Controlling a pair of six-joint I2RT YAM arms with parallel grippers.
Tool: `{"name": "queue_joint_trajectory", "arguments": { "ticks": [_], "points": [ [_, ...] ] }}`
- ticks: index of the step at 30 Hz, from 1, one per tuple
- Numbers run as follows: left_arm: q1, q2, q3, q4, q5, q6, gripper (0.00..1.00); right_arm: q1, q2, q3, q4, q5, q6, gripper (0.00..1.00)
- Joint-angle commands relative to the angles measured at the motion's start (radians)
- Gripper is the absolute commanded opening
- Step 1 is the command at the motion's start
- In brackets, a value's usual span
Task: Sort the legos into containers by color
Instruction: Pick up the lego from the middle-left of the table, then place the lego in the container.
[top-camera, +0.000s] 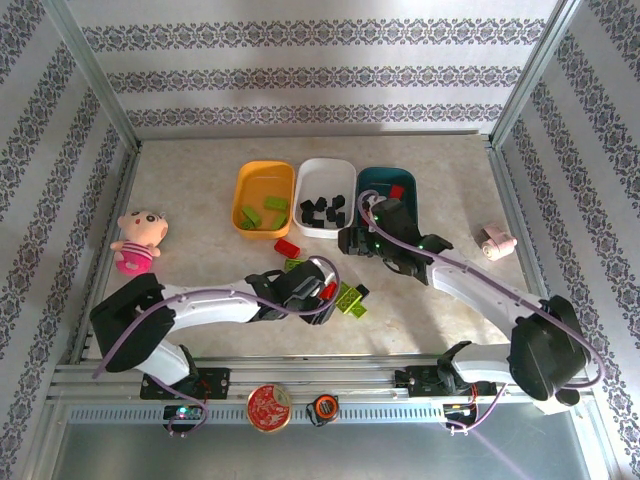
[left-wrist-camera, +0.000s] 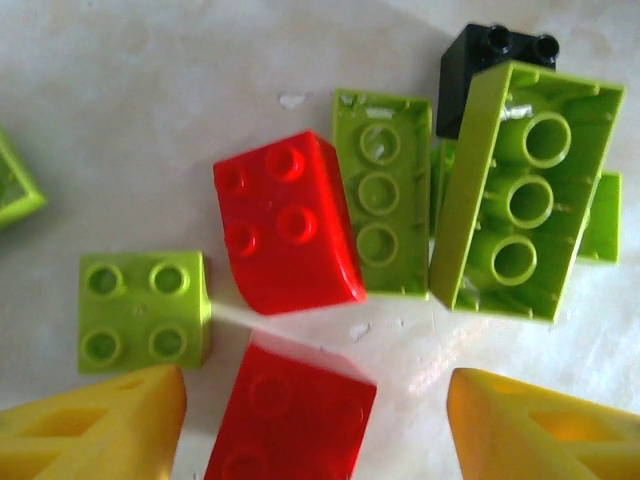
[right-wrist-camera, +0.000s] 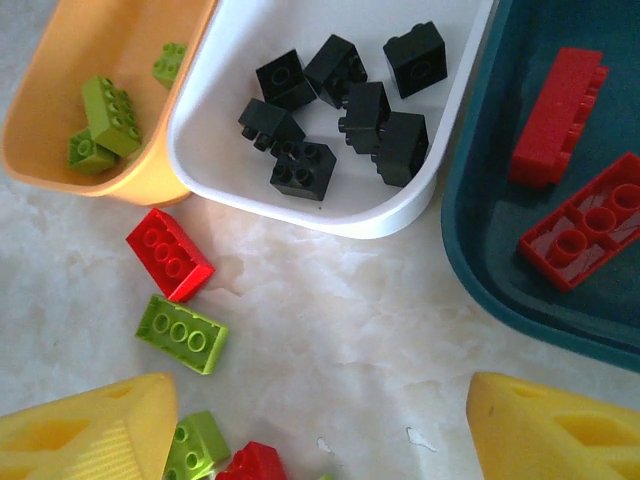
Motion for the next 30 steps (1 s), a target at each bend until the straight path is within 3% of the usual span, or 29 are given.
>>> {"name": "queue_joint_trajectory", "arguments": {
  "ticks": [1, 7, 15, 22, 25, 30],
  "points": [
    [-0.012, 0.031, 0.032, -0.051, -0.027, 0.054, 0.65, -0.001, -0.048, -0.039, 0.021, 0.013, 0.022, 0.77],
    [-0.013, 0.041, 0.025, -0.077, -0.026, 0.042, 0.58, -0.010, -0.087, -0.073, 0.020, 0.024, 0.030, 0.77],
    [-0.013, -0.022, -0.010, -0.080, -0.010, 0.019, 0.32, -0.031, -0.141, -0.109, 0.011, 0.051, 0.048, 0.78],
    [0.023, -0.169, 0.051, -0.007, 0.058, 0.010, 0.29, -0.069, -0.303, -0.203, -0.013, 0.125, 0.086, 0.78],
    [0.094, -0.100, 0.160, 0.040, 0.136, 0.009, 0.29, -0.077, -0.378, -0.243, -0.022, 0.150, 0.101, 0.79],
    [0.194, 0.150, 0.434, 0.118, 0.287, -0.012, 0.28, -0.080, -0.471, -0.277, -0.053, 0.171, 0.102, 0.79]
  ]
}}
